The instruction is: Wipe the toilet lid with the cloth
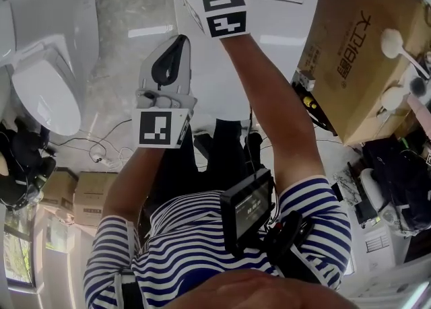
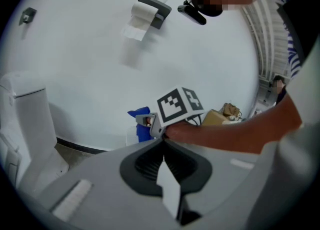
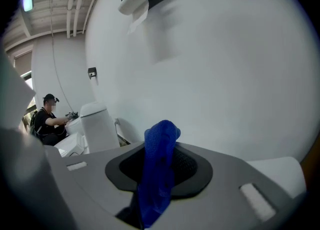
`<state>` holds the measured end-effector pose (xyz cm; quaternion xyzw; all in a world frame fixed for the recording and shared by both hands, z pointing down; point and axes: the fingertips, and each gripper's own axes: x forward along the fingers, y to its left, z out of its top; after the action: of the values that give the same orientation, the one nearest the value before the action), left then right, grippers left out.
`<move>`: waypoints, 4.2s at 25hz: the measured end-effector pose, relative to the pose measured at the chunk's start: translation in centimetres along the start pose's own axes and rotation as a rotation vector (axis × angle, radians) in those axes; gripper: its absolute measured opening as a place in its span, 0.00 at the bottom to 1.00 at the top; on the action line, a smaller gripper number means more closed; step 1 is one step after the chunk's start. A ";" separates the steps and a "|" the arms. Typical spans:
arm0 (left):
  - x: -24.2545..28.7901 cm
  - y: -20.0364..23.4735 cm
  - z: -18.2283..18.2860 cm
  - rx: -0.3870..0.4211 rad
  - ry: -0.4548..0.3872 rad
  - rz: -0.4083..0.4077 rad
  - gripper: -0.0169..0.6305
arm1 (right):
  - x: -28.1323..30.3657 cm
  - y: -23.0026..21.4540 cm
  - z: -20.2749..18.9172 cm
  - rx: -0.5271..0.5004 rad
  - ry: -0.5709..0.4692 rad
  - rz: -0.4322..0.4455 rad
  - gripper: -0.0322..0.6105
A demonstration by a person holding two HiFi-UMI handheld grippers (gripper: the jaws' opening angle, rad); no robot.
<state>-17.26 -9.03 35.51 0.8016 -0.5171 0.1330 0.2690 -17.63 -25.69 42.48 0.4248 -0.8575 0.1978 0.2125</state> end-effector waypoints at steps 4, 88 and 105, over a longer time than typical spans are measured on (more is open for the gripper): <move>0.2 -2.0 0.2 0.009 -0.004 -0.013 0.03 | -3.4 -1.7 2.2 -0.012 -0.032 -0.026 0.22; -0.9 -1.9 -3.5 -0.012 0.036 -0.009 0.03 | -2.9 -1.8 -11.1 -0.028 0.155 -0.080 0.23; -2.9 2.2 -3.7 -0.032 0.035 0.034 0.03 | 0.9 7.0 -10.2 -0.070 0.155 0.057 0.23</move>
<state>-20.20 -5.46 37.76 0.7859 -0.5277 0.1436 0.2885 -21.80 -17.05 50.37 0.3761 -0.8565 0.2062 0.2872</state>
